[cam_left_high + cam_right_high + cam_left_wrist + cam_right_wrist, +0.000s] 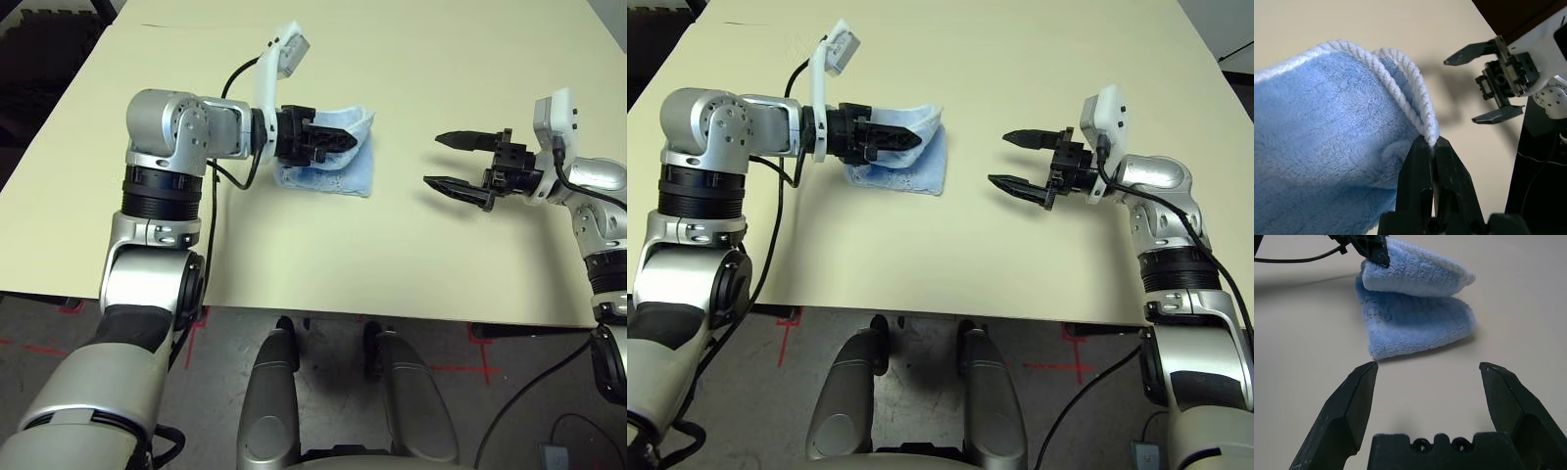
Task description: Fold the towel and set it aside.
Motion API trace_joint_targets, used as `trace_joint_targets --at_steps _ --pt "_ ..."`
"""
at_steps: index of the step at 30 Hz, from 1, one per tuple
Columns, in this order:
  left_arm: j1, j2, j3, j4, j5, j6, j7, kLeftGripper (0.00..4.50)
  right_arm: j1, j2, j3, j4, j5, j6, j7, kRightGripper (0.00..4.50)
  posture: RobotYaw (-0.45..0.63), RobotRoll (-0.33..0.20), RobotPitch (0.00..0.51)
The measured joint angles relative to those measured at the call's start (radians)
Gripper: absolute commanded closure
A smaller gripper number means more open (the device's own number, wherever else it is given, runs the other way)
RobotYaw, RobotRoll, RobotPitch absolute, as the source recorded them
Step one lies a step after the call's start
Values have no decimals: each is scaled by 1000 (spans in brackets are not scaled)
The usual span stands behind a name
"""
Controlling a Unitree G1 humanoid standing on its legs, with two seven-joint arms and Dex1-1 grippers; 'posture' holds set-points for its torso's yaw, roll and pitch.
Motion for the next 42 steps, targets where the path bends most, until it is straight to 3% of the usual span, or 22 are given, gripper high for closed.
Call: trace_joint_targets --at_steps 6,11,18,22,26,29,31,39,42 --pt "66 -10 -57 -9 26 -101 -14 1943 -1 3 0 -13 1 1 -1 0 -19 0 282" --pt "75 35 -71 -23 19 -144 -109 56 -20 18 2 -10 1 1 6 0 -12 0 283" --pt "-6 156 -36 -82 -24 -197 -254 18 -71 41 2 26 8 2 13 0 6 0 280" --pt "58 216 -35 -94 9 -409 -361 18 -85 94 3 27 22 15 13 0 18 0 277" --pt "148 222 -62 -1 79 -637 -463 18 -100 145 8 26 25 31 17 0 21 0 276" --pt "157 224 -87 152 169 -855 -509 0 -117 158 10 26 27 37 25 619 16 0 275" --pt "157 225 -87 222 195 -928 -535 0 -118 159 10 26 27 38 29 1298 12 0 274" --pt "152 210 -87 295 222 -1031 -598 0 -114 153 10 12 27 60 44 4382 5 0 271" --pt "144 206 -87 331 237 -1063 -610 0 -111 150 10 -2 27 65 45 4454 5 0 270"
